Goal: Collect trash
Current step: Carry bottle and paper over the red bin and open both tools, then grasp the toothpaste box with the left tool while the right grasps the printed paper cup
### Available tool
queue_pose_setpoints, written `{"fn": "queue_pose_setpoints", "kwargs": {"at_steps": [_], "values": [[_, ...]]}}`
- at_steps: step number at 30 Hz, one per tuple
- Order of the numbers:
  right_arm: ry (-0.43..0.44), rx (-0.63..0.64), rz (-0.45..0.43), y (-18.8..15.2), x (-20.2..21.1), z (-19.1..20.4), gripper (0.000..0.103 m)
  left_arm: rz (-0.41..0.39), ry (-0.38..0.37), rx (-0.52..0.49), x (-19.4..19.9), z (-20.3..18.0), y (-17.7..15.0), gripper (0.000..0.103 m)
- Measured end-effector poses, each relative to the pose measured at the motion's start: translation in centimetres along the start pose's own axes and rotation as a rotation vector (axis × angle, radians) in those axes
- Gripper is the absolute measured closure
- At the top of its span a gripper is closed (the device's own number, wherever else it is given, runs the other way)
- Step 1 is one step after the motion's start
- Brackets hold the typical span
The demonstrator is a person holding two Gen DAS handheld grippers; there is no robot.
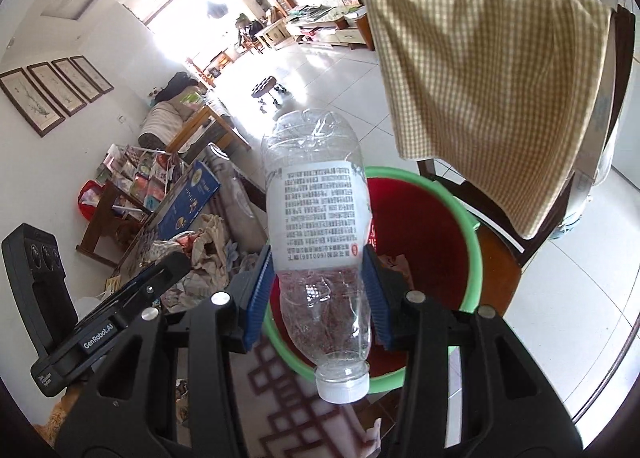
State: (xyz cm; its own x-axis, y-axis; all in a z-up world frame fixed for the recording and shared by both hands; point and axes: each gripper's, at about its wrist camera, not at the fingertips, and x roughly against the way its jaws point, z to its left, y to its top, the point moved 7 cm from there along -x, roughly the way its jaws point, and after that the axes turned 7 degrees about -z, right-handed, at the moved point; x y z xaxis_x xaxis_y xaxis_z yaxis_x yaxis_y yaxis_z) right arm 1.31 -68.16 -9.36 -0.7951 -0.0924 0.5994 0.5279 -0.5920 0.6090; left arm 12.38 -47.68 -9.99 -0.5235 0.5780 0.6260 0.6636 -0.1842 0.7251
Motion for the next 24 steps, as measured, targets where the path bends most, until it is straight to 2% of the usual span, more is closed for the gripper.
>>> {"fn": "queue_pose_setpoints", "kwargs": {"at_steps": [2, 4, 5, 6, 14, 24], "values": [[-0.006, -0.002, -0.002, 0.2, 0.0, -0.4, 0.06, 0.006, -0.01, -0.004, -0.8, -0.6, 0.2, 0.051], [-0.011, -0.006, -0.004, 0.4, -0.1, -0.6, 0.058, 0.013, -0.017, -0.007, -1.4, -1.2, 0.2, 0.043], [-0.017, -0.01, -0.006, 0.4, -0.1, -0.9, 0.055, 0.014, -0.015, -0.008, -1.6, -1.4, 0.3, 0.03], [-0.021, -0.023, -0.013, 0.7, 0.0, -1.3, 0.047, 0.002, -0.012, -0.005, -1.5, -1.4, 0.4, 0.026], [-0.021, -0.034, -0.034, 0.5, 1.1, -1.9, 0.045, -0.023, -0.007, 0.044, 0.3, 0.1, 0.4, 0.026], [0.027, 0.022, -0.01, -0.2, 0.1, 2.3, 0.042, -0.07, 0.091, 0.101, 5.2, 5.1, -1.3, 0.026]]}}
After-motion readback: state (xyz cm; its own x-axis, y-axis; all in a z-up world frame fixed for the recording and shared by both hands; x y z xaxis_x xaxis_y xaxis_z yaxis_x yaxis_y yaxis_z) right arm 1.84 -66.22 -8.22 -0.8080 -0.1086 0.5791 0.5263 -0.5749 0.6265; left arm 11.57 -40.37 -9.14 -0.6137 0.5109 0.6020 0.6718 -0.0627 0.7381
